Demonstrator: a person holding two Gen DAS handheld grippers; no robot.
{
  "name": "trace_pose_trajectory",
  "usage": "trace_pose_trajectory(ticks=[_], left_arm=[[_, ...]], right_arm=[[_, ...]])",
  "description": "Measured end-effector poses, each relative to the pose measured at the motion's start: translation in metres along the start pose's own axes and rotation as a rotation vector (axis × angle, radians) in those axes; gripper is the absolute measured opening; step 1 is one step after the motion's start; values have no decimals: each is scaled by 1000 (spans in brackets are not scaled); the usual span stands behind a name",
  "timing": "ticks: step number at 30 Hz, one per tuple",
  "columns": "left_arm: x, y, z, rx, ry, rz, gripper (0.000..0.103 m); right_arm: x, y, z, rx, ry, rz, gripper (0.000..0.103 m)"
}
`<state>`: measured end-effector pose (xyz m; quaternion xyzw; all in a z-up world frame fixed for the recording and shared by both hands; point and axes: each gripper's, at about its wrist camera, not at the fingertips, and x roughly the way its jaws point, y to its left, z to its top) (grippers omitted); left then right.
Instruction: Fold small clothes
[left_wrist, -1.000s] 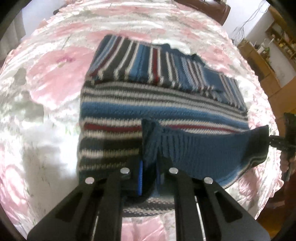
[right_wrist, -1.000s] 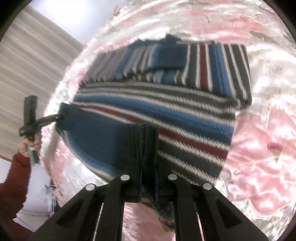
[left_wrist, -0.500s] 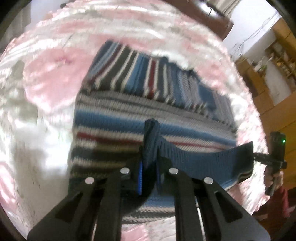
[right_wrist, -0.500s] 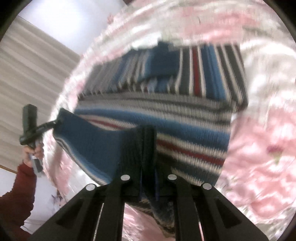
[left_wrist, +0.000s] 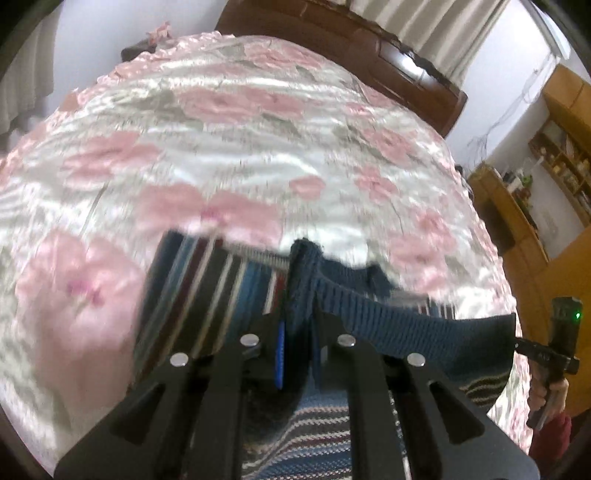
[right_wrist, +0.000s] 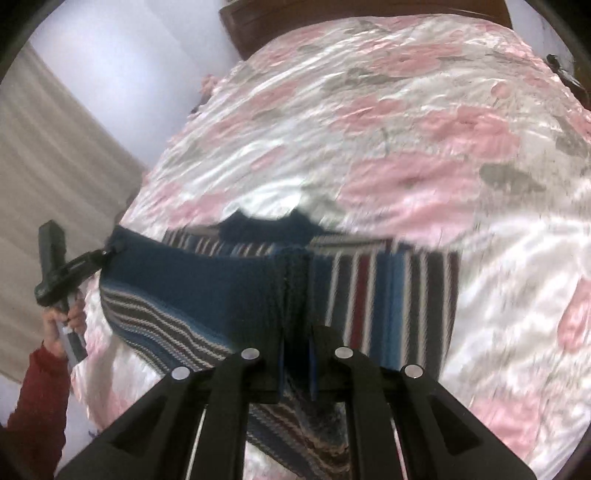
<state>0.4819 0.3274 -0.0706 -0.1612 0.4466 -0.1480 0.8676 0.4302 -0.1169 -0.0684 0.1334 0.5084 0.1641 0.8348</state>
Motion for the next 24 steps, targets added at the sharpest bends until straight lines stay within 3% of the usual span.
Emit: trace_pose_trajectory(ticks=[4,9,17,24], left_arm=[[39,-3,22,7,-10,42,10],[91,5,20,-6,34,90,10],[143,24,4,35,111,182,10],[151,30,-6,47,113,212,15]], right_arm=[[28,-26,30,59,1,-28,9],[79,-50,45,76,57,-89,9],[128,-79,34,123,120,-118,10],[143,-94,23,183,116,-105,13]])
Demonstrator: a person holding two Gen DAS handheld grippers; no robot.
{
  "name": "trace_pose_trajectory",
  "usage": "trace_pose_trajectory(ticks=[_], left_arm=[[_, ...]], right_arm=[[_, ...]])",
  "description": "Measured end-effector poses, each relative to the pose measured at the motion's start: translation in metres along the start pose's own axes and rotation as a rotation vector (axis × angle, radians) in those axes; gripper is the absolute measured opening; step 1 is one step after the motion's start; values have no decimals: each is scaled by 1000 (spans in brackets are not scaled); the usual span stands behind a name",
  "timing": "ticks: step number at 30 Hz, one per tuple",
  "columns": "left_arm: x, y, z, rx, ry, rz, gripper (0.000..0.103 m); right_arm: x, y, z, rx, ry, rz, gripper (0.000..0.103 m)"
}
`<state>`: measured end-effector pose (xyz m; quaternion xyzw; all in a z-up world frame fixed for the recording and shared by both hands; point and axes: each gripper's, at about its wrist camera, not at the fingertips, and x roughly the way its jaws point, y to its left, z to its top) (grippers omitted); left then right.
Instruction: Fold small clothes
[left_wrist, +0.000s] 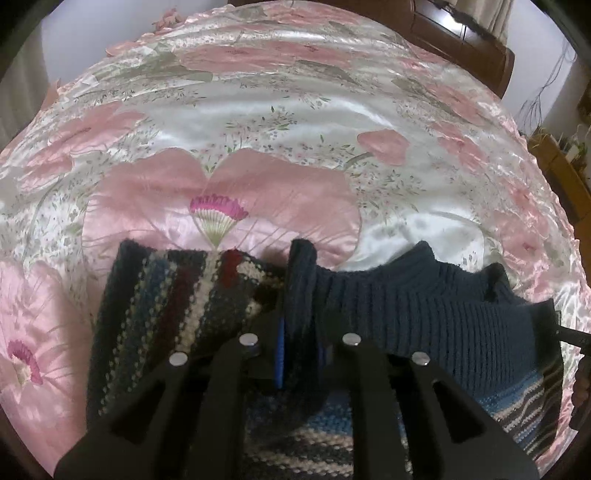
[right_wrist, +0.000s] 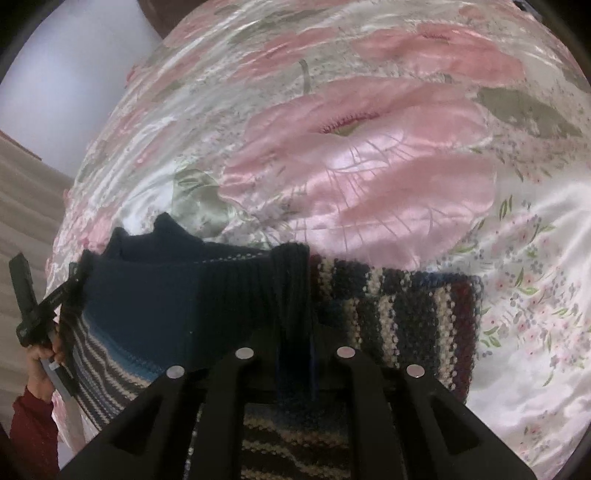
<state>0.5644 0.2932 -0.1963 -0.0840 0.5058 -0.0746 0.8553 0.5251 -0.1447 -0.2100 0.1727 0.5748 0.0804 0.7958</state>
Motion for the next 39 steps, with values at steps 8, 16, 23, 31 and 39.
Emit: trace_pose_trajectory(ticks=[8,16,23,31,39], left_arm=[[-61,15,-17,-9,-10,-23,55],[-126,58,-109,24,27,23,61],[-130,62,-143,27,39,43,59],[-121,52,-138,49,77,123,27],[-140,73,-134,-29,63,60,9]], right_arm=[[-56,-6,-25,-44,-54,-45,56],[-107,-23,-143,-88,40,22,59],[-107,-18,-195,-110,46,37,55],[-91,-1,-187,-121,66,-18,30],[-116,-13,-186,-72,44,42,12]])
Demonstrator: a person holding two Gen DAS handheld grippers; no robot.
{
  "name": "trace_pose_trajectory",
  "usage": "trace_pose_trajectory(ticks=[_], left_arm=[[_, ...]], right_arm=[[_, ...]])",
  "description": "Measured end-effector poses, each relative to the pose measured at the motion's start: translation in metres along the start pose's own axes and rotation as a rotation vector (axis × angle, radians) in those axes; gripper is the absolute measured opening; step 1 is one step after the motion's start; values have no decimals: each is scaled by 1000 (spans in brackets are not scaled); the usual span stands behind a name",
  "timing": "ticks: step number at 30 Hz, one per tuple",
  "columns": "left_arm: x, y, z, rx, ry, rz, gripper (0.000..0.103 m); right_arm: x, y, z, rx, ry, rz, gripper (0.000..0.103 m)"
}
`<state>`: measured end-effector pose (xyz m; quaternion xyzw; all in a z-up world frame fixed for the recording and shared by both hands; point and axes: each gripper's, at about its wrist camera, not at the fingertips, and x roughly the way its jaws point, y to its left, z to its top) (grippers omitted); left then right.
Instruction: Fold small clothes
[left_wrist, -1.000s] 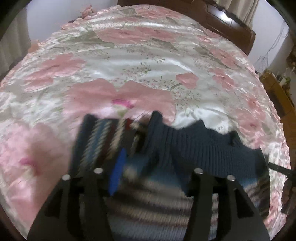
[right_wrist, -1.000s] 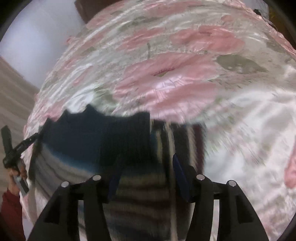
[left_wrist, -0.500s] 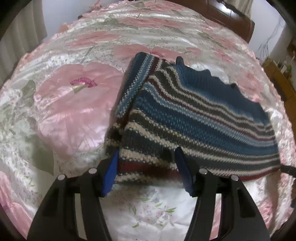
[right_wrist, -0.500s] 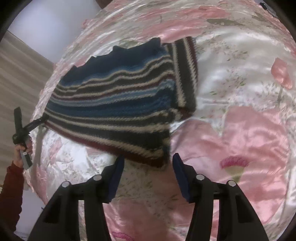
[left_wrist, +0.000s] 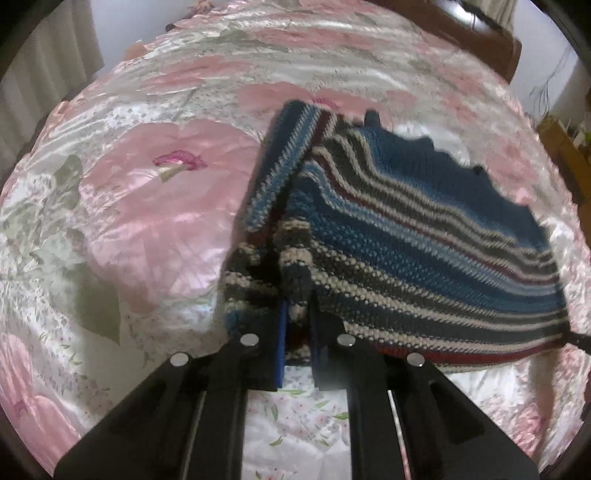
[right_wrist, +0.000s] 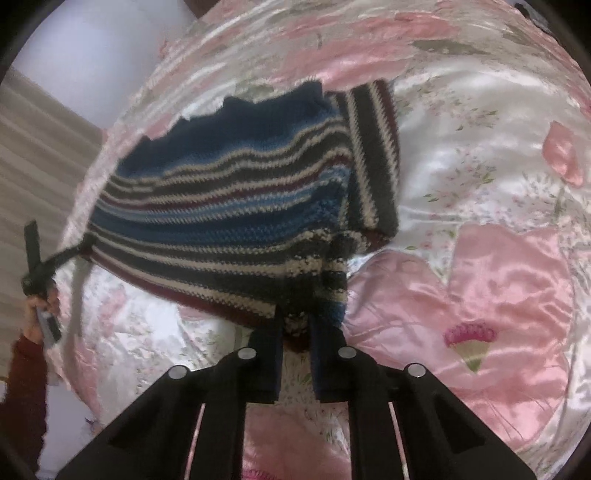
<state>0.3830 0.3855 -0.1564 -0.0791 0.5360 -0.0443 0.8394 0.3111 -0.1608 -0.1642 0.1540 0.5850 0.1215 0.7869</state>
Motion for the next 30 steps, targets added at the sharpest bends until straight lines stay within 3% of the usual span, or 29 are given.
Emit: trace_pose_trajectory(ticks=[5,7,11,16,17,19,21,25,30], left_arm=[[14,9,-6,10,36,32,9],[21,5,-12,40,24,62,9],[26,-5,-17,93,8,116,9],[16,-4,-11,67,17,106,11],[13,-5,-11,64,14,108,14],[-1,-8,-11,66,2,114,22],[-17,-14,-11,73,-31,103,31],[-46,-39,-6,83,-96,62,52],[-37,-86,7,133,-82,-6,57]], right_arm=[[10,-16,-3,33,41,-14,12],[30,-22,-8,35,77,-45,12],[41,-28,-13,50,65,-48,12],[32,-25,-10,38,73,-71,22],[28,-24,-9,46,69,-66,30],[13,-23,-9,68,44,-36,32],[-4,-23,-8,89,14,-26,44],[-31,-18,1,83,-37,-76,53],[-36,-9,25,92,-54,-127,62]])
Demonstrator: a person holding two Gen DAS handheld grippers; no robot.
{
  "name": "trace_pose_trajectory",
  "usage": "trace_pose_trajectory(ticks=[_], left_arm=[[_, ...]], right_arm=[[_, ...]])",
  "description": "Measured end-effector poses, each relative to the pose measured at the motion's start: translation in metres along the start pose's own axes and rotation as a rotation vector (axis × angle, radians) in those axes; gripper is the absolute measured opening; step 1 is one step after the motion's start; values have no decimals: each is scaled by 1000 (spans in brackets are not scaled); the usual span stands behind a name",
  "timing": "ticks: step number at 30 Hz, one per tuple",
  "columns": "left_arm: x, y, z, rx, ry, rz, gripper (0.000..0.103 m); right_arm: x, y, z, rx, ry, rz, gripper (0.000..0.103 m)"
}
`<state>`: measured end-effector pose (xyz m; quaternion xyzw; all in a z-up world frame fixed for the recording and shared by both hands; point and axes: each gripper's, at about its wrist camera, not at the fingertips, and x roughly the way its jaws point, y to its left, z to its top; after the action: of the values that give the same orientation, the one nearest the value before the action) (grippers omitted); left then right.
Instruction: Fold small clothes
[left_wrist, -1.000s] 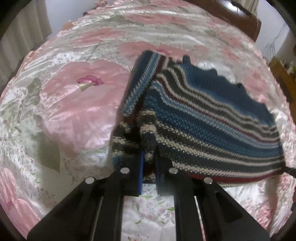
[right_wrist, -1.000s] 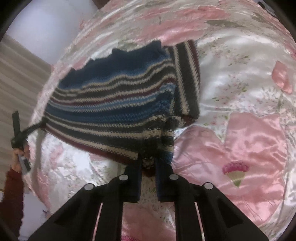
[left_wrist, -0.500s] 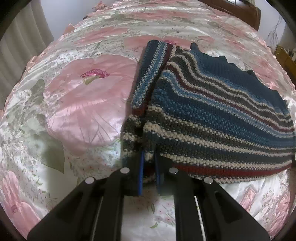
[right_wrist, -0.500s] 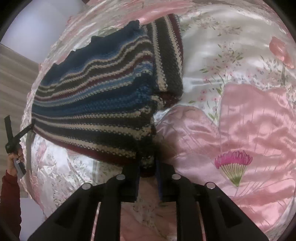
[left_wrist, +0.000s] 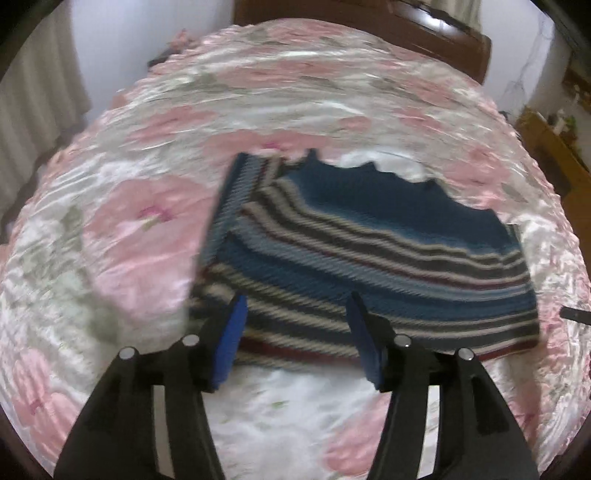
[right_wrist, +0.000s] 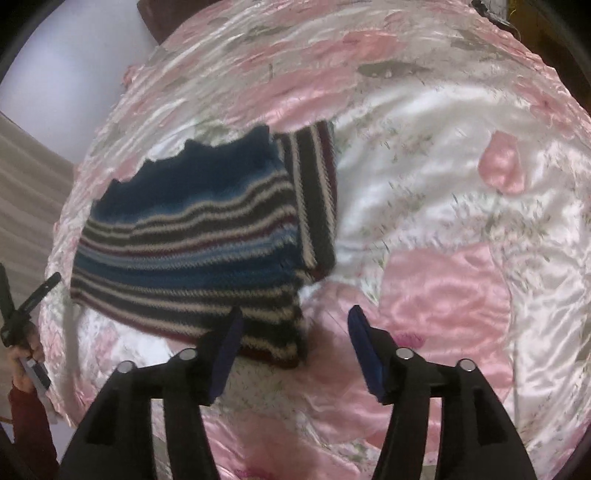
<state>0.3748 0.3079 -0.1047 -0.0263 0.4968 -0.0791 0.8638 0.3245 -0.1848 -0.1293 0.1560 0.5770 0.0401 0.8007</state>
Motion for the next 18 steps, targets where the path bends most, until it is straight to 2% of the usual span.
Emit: trace_pose_trajectory(ticks=[2,6,10,11,12,14,16,18], left_arm=[[9,-16,5,15,3,-14,57],[34,-42,12,35,26,-27,57],[56,-51,13,54,62,-28,57],[64,-52,12,59,74,-19,57],[67,-51,10,60,82,-11,57],[76,-50,8,63,104,-1,57],[86,-46,5,54,123,-5,57],[91,-42,3,53,124,-8,57]], right_arm=[[5,7,6,0,1,-9,64],[18,17,19,-19,-1,-86,65],[33,12,30,21,10,-71,65],[38,11,33,24,11,-73,57],[44,11,37,24,17,-67,42],[52,9,41,32,33,-24,22],[61,7,47,53,54,61,23],[68,8,53,63,70,81,27]])
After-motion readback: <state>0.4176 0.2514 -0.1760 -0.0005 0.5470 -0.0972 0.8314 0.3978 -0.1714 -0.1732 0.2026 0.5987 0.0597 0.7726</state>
